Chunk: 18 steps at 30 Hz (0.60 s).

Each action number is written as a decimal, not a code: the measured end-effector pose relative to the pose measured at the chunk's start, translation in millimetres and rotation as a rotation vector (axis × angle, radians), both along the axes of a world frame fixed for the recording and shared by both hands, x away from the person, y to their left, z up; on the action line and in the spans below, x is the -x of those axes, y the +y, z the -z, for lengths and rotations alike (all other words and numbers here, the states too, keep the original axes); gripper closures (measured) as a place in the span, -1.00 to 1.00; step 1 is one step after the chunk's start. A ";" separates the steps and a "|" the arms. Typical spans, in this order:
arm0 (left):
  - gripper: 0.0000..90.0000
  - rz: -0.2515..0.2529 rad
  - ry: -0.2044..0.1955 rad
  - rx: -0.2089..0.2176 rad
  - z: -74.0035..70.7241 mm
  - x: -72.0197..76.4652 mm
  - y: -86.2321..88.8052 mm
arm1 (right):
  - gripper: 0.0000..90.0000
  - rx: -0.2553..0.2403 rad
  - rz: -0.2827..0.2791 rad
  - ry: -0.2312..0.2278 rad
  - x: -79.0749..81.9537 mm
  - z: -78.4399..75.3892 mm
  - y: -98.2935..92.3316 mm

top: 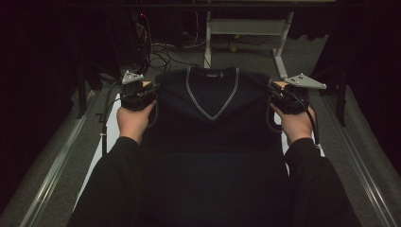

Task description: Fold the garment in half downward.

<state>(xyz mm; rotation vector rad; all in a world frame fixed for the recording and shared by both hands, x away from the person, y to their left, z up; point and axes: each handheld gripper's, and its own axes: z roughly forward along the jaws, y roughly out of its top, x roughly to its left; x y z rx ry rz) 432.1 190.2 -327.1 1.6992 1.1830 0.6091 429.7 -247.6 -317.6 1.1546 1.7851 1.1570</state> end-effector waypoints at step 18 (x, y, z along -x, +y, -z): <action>0.56 0.095 0.036 0.048 31.9 54.1 17.3 | 0.75 0.003 -0.092 0.020 49.5 31.7 -4.9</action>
